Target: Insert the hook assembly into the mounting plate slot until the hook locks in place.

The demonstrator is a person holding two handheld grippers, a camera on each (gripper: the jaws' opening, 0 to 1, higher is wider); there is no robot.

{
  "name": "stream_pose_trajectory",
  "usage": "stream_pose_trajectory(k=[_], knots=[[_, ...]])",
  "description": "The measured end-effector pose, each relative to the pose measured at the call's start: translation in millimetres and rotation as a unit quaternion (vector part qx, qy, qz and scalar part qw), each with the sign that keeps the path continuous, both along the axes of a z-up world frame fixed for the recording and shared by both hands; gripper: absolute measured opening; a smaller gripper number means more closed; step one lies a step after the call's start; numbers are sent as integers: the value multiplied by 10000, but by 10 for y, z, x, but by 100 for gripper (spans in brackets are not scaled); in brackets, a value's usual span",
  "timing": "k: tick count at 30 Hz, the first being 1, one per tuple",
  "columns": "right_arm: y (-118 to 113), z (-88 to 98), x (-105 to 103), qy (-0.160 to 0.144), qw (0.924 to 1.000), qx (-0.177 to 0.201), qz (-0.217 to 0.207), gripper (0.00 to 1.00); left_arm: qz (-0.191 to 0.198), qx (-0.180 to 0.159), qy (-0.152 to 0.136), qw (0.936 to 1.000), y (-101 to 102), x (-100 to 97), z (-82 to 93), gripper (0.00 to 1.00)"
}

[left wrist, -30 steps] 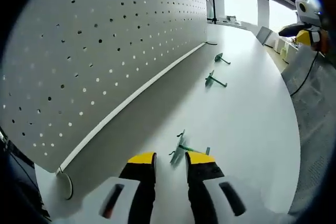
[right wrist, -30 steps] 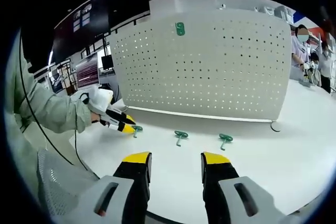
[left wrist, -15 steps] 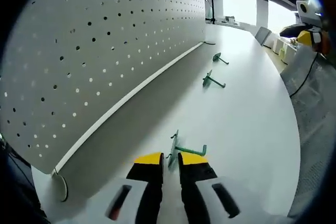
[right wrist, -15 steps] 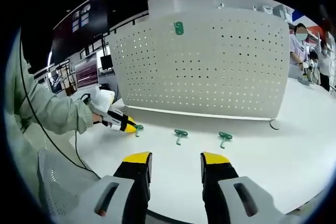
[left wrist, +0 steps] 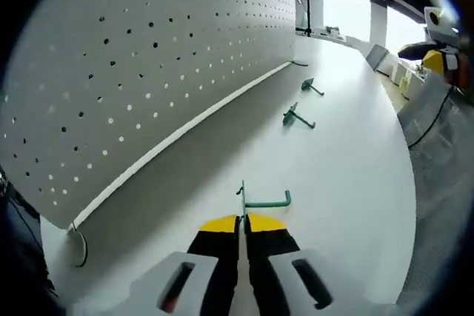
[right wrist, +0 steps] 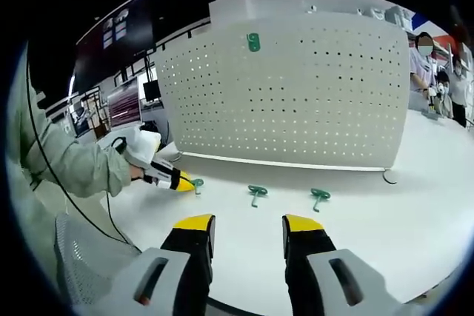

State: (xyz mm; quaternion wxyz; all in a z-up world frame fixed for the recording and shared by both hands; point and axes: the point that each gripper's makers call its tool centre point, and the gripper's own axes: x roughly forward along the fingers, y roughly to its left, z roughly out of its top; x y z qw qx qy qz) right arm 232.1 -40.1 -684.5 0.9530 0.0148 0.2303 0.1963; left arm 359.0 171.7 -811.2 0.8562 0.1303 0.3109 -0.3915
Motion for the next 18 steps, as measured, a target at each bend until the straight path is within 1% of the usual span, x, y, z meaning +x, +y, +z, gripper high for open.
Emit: stream_pose_trajectory(k=[1, 3, 4, 5, 6, 7, 8, 9, 10, 11, 12, 13, 16, 18], knots=[[-1, 9, 1, -11, 10000, 2, 2, 35, 226, -198, 44, 9995, 3, -10, 60, 2], [-2, 29, 4, -58, 10000, -56, 34, 35, 521, -498, 85, 9974, 1, -30, 157, 2], [1, 34, 4, -61, 10000, -45, 40, 35, 557, -581, 40, 9967, -8, -41, 202, 2], [4, 41, 6, -64, 10000, -22, 46, 35, 547, -580, -32, 9968, -11, -54, 239, 2], [8, 52, 9, -77, 10000, -12, 53, 35, 501, -526, -252, 9970, -19, -67, 307, 2], [12, 60, 12, -92, 9999, -16, 65, 35, 470, -675, -532, 9952, -61, -72, 428, 2], [21, 72, 16, -117, 9999, -12, 88, 34, 508, -799, -542, 9940, -86, -94, 479, 2], [28, 79, 19, -125, 9999, 3, 97, 34, 559, -794, -598, 9935, -90, -124, 534, 2], [44, 91, 22, -142, 9998, 19, 119, 34, 571, -803, -685, 9928, -99, -114, 568, 2], [52, 99, 23, -151, 9998, 20, 133, 34, 582, -853, -753, 9918, -114, -122, 615, 2], [71, 117, 25, -177, 9997, 23, 166, 34, 613, -982, -870, 9895, -153, -151, 717, 2], [81, 129, 25, -195, 9996, 31, 184, 34, 623, -1023, -897, 9887, -166, -162, 748, 2], [117, 172, 27, -239, 9994, 70, 239, 33, 593, -1234, -1092, 9845, -278, -270, 964, 2], [142, 214, 32, -285, 9992, 102, 267, 33, 520, -1357, -1192, 9822, -352, -324, 1078, 2]])
